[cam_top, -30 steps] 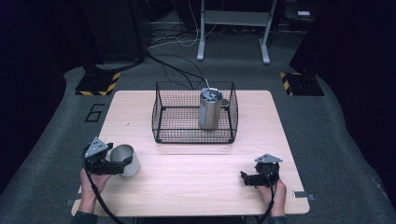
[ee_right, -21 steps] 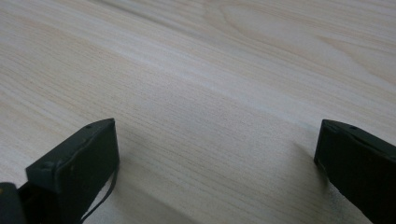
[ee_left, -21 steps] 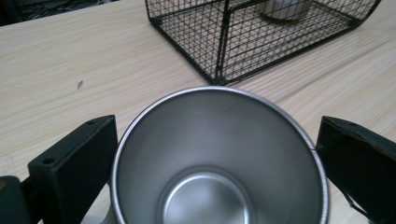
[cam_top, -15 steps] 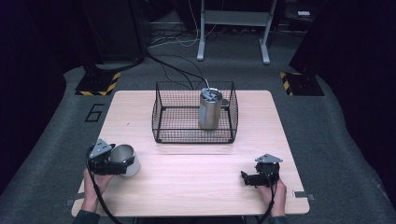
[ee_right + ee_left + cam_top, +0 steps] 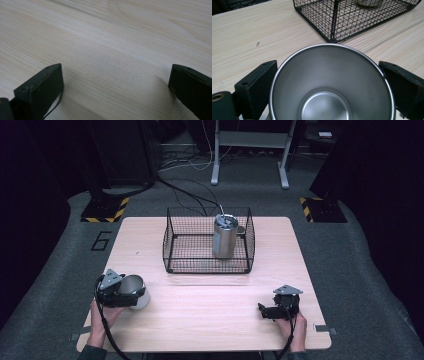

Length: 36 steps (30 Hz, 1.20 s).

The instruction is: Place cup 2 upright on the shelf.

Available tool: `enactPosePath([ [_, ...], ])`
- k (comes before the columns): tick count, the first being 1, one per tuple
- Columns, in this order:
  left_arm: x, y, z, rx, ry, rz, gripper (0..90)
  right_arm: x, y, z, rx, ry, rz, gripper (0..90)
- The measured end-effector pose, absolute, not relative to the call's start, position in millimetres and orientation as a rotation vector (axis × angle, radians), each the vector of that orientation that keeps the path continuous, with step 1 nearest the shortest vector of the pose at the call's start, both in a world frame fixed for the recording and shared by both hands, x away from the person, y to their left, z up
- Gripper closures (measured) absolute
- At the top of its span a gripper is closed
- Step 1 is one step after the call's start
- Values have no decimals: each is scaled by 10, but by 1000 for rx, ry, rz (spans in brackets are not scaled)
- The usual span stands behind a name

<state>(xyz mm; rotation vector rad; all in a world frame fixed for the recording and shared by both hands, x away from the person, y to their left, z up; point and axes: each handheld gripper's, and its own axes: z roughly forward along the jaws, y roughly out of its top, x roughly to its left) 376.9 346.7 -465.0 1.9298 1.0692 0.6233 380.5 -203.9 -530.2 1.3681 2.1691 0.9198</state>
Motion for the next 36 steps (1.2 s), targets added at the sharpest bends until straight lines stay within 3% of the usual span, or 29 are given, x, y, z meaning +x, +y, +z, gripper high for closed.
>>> enactPosePath([
  [36,3815,3369,-4482,1968,958,561,65,3806,-2047,-5302,1373,2162,918,0],
])
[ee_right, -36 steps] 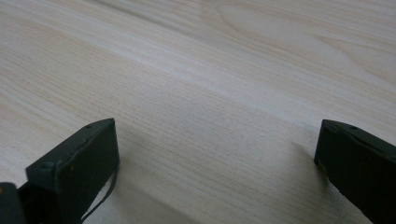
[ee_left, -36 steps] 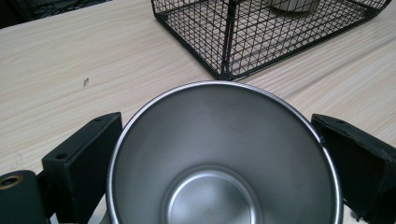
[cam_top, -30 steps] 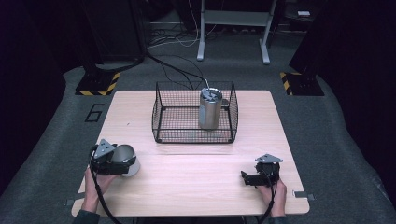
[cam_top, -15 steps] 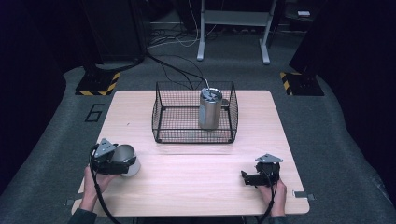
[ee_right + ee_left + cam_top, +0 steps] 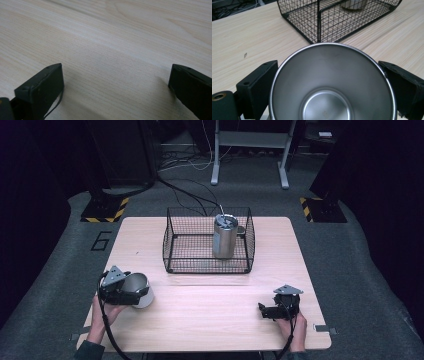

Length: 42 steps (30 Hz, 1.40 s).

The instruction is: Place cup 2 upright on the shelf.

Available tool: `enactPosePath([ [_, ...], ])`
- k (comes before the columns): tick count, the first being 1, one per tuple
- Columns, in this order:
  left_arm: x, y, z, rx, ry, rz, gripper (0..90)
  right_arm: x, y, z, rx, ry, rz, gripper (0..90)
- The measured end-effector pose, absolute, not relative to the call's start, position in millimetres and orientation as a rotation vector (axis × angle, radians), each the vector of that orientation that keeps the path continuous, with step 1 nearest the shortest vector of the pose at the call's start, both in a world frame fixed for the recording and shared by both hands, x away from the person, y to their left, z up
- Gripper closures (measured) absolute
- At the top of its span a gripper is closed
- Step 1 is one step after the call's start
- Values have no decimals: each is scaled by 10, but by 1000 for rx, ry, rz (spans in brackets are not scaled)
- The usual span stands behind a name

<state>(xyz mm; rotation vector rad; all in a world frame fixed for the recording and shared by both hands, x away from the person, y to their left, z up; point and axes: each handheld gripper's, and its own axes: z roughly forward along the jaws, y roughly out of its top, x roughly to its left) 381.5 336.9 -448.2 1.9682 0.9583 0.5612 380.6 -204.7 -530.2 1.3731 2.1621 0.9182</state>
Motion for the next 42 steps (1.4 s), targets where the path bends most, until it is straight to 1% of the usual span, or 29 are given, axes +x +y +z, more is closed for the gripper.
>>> enactPosePath([
  [5,3819,3317,-4377,1994,913,531,65,3807,-2047,-5303,1373,2160,919,0],
  [11,3797,3230,-4277,2007,868,532,65,3807,-2047,-5302,1373,2161,917,0],
  [20,3776,3142,-4186,2010,829,522,64,3807,-2046,-5302,1374,2161,916,0],
  [42,3723,2780,-3984,2045,699,488,64,3805,-2041,-5303,1376,2160,916,0],
])
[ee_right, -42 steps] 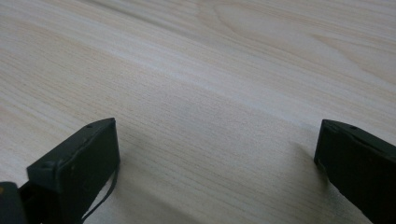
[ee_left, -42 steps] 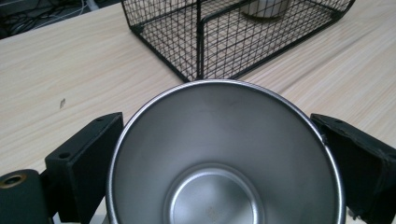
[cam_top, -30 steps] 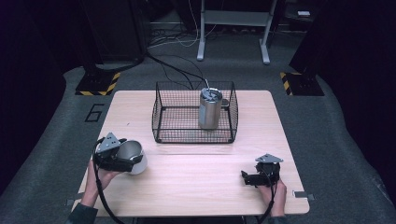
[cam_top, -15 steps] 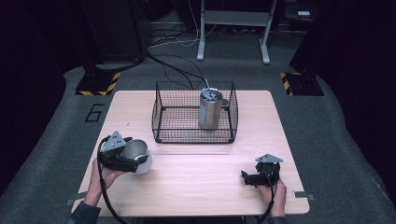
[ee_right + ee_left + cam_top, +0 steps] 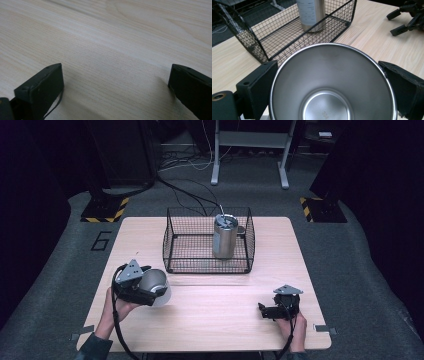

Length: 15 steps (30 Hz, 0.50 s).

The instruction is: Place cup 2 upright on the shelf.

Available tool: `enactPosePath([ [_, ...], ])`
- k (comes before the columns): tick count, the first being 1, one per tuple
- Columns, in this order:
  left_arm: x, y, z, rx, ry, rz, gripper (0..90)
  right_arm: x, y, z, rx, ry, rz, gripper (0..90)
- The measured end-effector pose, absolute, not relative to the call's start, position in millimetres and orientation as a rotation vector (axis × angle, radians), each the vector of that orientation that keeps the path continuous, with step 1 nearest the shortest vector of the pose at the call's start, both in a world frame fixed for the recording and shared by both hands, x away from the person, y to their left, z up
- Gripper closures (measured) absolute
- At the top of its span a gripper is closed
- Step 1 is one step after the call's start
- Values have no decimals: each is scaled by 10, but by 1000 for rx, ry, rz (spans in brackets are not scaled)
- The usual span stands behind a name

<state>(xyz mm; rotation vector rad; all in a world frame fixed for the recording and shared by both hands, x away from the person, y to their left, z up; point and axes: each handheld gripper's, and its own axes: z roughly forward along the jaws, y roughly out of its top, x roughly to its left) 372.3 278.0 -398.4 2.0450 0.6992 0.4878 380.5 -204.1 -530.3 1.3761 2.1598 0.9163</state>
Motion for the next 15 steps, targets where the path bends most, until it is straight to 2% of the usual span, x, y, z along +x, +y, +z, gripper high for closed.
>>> enactPosePath([
  [15,3771,2558,-3829,2054,618,462,64,3804,-2039,-5302,1379,2160,916,0],
])
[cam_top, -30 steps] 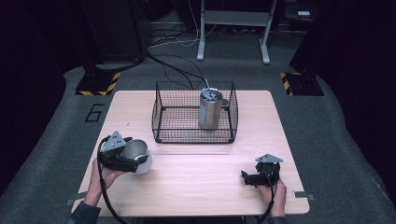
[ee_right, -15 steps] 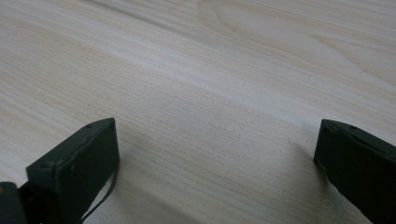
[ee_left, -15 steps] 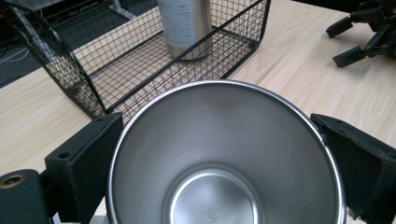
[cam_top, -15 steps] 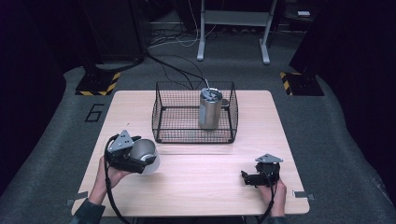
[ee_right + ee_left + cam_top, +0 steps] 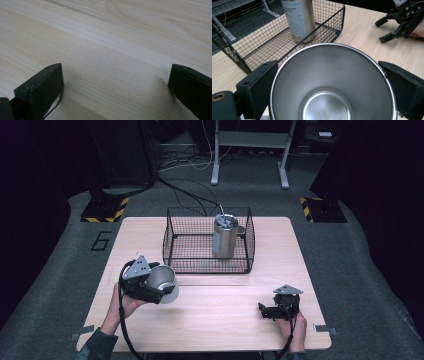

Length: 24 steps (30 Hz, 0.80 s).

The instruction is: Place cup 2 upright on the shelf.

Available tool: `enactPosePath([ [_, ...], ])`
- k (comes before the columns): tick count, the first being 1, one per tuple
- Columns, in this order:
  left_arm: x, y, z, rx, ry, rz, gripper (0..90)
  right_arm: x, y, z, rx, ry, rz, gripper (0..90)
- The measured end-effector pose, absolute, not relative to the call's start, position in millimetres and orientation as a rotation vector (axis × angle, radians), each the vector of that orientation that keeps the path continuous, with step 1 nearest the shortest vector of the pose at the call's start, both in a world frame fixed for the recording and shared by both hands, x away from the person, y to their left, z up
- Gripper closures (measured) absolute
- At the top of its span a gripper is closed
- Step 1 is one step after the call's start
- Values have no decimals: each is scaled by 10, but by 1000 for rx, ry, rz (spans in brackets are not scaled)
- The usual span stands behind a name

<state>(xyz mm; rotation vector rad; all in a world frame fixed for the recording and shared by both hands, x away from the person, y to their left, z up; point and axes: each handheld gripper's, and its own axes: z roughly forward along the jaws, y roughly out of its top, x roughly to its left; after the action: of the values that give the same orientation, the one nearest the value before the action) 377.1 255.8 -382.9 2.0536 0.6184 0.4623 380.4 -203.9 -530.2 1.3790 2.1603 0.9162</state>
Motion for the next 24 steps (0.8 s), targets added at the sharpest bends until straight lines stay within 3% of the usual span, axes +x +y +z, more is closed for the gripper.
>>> enactPosePath([
  [24,4092,2258,-3565,2058,514,430,64,3804,-2039,-5303,1378,2160,917,0],
])
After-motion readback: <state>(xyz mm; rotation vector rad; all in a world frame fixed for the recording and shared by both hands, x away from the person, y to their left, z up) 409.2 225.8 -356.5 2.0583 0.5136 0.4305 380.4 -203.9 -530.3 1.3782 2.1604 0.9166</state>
